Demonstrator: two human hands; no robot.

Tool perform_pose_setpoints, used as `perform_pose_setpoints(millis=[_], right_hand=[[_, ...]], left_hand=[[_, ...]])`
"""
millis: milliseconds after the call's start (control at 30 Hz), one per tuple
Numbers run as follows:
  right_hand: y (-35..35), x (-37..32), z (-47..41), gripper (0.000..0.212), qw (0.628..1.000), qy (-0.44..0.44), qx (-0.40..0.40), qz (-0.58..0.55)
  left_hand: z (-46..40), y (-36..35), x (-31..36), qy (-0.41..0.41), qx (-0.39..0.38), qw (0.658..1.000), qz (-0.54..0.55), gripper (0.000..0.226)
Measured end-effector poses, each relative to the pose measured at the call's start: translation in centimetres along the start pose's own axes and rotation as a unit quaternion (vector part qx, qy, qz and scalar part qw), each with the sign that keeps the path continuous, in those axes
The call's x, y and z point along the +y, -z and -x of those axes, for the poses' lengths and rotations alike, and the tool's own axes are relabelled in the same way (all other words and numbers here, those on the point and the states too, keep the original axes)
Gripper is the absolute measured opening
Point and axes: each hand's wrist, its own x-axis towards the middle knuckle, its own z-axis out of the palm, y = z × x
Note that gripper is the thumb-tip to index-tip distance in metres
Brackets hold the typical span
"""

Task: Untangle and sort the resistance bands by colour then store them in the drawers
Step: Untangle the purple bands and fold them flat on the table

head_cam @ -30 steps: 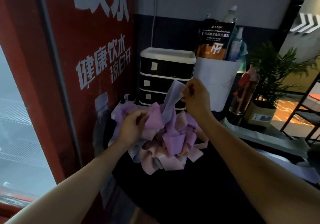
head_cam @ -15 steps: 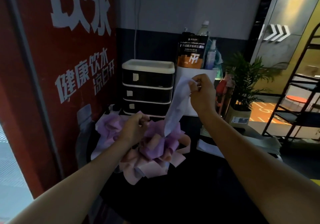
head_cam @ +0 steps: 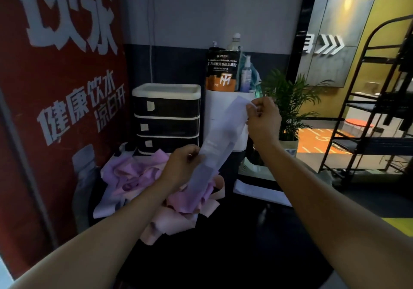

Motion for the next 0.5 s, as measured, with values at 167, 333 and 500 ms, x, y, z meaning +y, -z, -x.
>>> perform_pose_setpoints(millis=[167,333,500], right_hand=[[2.2,2.5,0.2,0.009,0.994,-0.069,-0.043,0.076],[3.7,3.6,1.3,0.015,0.967,-0.075,-0.184,0.158],[5.0,2.9,1.6,0.015,0.968,-0.047,-0.210,0.125]], left_hand=[[-1.1,-0.3,1.2,0.052,-0.024,0.990,0.130,0.016],[-2.3,-1.5,3.2,0.065,-0.015,0.977,0.203,0.012],[-3.8,-3.0,5.4,0.125,0.009,0.950,0.287,0.008]])
